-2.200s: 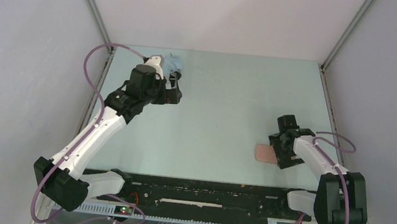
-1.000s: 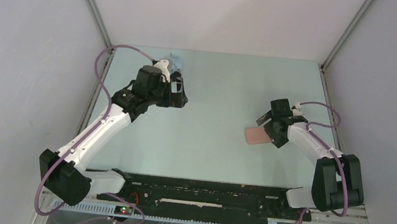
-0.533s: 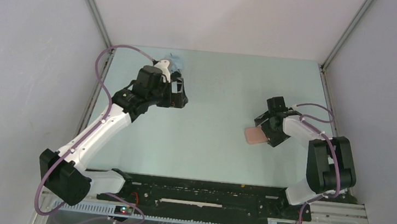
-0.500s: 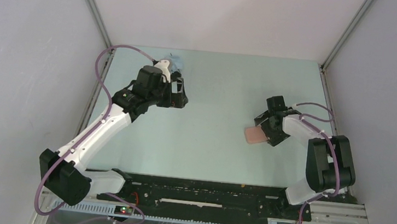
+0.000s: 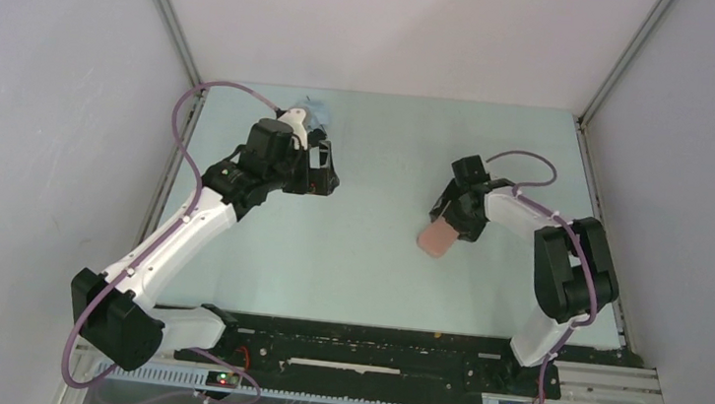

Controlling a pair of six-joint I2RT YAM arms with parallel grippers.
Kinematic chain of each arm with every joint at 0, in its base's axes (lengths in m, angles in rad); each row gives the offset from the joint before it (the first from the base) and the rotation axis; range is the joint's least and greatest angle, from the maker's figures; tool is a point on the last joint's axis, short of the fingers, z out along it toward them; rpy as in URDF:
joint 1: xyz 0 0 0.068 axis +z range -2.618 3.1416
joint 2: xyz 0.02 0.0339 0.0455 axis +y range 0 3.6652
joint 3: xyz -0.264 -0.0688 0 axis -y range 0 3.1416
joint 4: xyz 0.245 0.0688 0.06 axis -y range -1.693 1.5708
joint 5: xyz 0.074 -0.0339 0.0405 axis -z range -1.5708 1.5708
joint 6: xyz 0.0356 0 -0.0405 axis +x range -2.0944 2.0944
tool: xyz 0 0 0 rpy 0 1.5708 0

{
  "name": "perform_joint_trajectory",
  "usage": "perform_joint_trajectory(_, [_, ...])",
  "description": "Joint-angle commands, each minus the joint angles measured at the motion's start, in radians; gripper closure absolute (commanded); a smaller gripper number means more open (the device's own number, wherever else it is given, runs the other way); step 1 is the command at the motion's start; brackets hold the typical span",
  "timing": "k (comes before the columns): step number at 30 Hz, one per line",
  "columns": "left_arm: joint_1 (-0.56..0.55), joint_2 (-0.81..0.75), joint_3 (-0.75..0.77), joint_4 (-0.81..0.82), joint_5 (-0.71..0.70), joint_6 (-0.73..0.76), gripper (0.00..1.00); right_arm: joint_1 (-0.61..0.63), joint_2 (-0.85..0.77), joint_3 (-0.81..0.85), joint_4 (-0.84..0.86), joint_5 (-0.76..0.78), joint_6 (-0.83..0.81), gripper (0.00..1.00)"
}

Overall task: Organize the sunglasses
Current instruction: Move the sunglasses case at the center of the board.

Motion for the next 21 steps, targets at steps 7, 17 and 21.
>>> perform_joint_trajectory(7, [-0.006,-0.009,-0.02,0.017,-0.063,-0.036,0.0,0.244,0.065,0.162,-0.069,-0.234,-0.47,0.21])
perform_joint_trajectory(17, [-0.006,0.002,-0.01,0.008,-0.122,-0.072,0.0,0.324,-0.024,0.209,-0.152,-0.014,-0.424,0.0])
perform_joint_trajectory(21, [-0.006,-0.027,-0.042,0.02,-0.329,-0.14,0.0,0.339,-0.05,0.196,-0.152,0.074,-0.192,0.0])
